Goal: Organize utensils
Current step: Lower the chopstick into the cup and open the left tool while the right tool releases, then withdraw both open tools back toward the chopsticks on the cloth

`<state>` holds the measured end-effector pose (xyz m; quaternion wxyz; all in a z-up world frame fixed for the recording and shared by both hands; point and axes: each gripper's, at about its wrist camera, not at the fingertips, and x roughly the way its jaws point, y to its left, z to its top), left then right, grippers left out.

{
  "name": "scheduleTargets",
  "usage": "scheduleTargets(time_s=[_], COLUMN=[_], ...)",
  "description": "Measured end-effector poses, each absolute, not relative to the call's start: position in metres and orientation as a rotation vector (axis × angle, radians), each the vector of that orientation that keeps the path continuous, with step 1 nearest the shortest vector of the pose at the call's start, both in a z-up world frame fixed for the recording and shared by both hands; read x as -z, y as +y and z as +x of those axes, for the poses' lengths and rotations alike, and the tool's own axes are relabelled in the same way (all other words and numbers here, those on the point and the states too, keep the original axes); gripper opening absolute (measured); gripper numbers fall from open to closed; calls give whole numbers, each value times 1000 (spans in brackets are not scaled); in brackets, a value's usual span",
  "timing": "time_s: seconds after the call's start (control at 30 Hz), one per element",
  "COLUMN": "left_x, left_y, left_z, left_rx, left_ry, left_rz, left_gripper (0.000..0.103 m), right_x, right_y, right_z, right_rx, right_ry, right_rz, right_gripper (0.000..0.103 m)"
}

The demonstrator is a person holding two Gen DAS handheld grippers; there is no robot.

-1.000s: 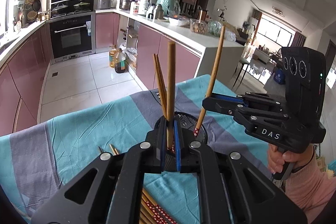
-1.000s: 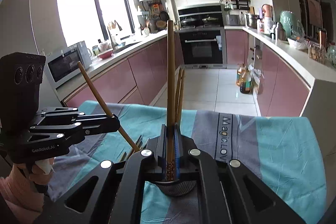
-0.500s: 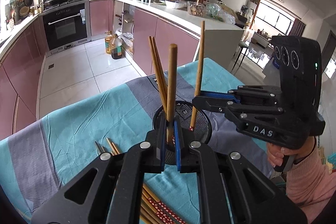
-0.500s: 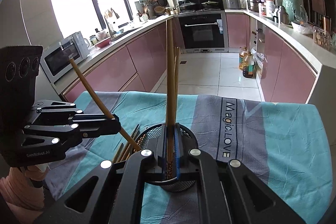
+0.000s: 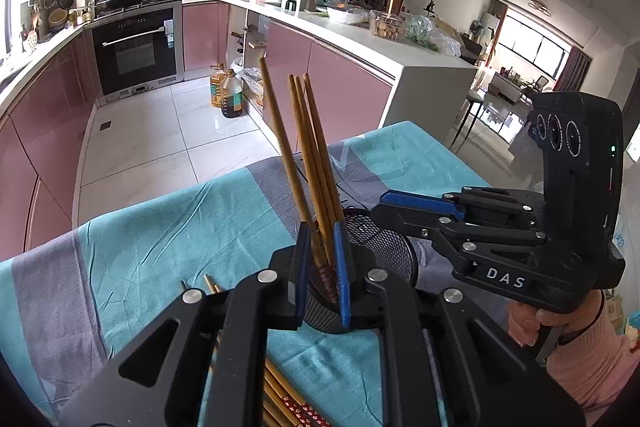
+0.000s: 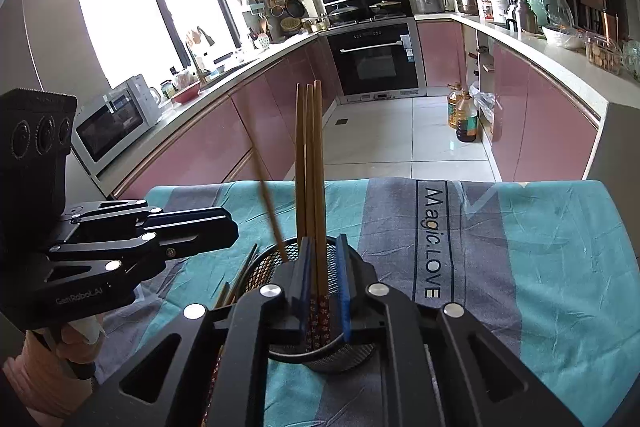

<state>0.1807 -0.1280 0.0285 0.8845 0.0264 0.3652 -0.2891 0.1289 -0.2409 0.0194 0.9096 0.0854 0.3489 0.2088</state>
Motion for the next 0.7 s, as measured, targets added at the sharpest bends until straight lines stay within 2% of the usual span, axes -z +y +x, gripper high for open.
scheduleTargets(time_s=[0.27,0.6,0.7], left_x=[-26,-25,-12], left_y=[-109,-59,-45], left_z=[166,115,106], left_rx=[570,498,464], left_ry=[714,605,628], left_rz=[21,-42,-45], left_gripper=[13,40,41], right_x=[-21,-27,-16], right_y=[-237,-215,-204], right_z=[109,62,56], right_rx=[-456,-567,-592], right_ry=[691,636,666], right_rz=[180,127,117], right_gripper=[20,33,34])
